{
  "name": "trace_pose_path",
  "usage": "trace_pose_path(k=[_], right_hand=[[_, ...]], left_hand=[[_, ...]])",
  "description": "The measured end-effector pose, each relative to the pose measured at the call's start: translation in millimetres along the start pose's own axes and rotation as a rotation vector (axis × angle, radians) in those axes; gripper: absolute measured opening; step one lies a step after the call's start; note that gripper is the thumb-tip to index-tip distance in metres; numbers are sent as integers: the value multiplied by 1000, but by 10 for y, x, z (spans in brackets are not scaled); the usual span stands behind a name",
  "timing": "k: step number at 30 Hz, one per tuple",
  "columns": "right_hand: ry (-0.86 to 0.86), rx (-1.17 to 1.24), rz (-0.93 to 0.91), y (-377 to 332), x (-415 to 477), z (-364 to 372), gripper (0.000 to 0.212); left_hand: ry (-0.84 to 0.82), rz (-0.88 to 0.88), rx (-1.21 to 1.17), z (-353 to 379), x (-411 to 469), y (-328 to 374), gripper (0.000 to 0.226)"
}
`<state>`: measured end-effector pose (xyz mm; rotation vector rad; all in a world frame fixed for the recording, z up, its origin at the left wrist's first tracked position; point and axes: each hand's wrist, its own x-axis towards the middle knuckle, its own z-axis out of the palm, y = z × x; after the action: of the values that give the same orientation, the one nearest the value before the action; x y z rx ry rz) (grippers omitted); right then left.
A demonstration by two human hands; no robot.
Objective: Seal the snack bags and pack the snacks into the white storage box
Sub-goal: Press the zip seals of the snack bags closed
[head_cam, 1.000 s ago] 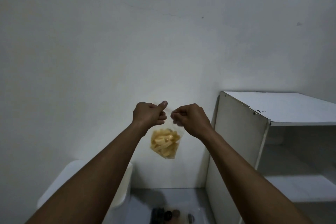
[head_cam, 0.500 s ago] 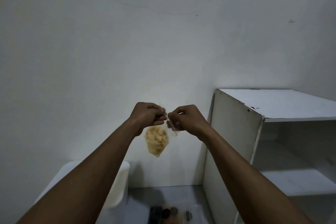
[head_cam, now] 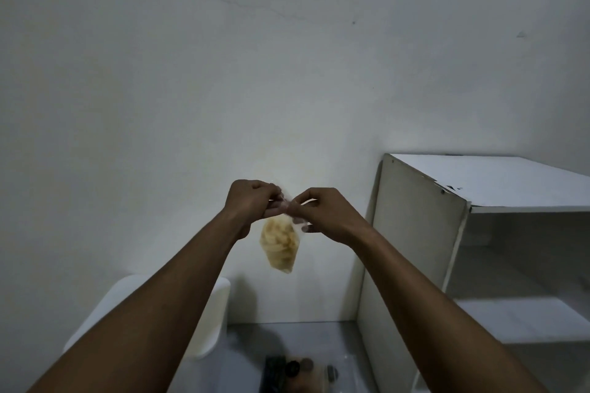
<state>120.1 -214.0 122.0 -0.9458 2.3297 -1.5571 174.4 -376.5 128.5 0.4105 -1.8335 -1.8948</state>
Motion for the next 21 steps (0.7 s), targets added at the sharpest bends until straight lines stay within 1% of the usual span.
trace_pose_path(k=[1, 2, 4, 5, 7, 8, 9, 10, 12, 13, 15, 17, 18, 19, 21], right_hand=[[13, -81, -19, 29, 10, 27, 37], [49, -134, -43, 68, 30, 51, 28], [137, -115, -78, 131, 67, 77, 7], [166, -65, -75, 152, 77, 74, 3], [191, 15, -47, 172, 81, 45, 5], [190, 42, -34, 173, 71, 28, 7], [185, 67, -23, 176, 61, 11, 8], [182, 93, -15, 185, 56, -3, 11], [196, 148, -8, 207, 46, -12, 17], [207, 184, -3, 237, 46, -5, 21], [218, 267, 18, 333, 50, 25, 33], [195, 285, 75, 494, 45, 69, 44], [171, 263, 111, 593, 39, 99, 43], [149, 236, 149, 695, 35, 138, 38], [143, 224, 207, 913, 34, 219, 22]], left_hand=[[6, -6, -16, -6, 4, -10, 13], [3, -10, -18, -16, 4, -26, 13], [9, 16, 36, -46, 23, -83, 14], [32, 63, 114, -79, 55, -128, 18], [47, 156, 279, -177, 100, -215, 37], [18, 163, 319, -226, 113, -254, 46], [-27, 148, 331, -262, 128, -299, 49], [-72, 123, 325, -288, 139, -342, 44], [-125, 57, 267, -304, 151, -418, 17], [-132, 34, 208, -294, 147, -451, 8], [-114, 15, 84, -273, 161, -530, 5], [-95, 20, 32, -256, 191, -641, 6], [-90, 24, 23, -247, 203, -697, 6], [-84, 25, 17, -238, 222, -765, 7], [-63, 18, 20, -217, 261, -922, 9]])
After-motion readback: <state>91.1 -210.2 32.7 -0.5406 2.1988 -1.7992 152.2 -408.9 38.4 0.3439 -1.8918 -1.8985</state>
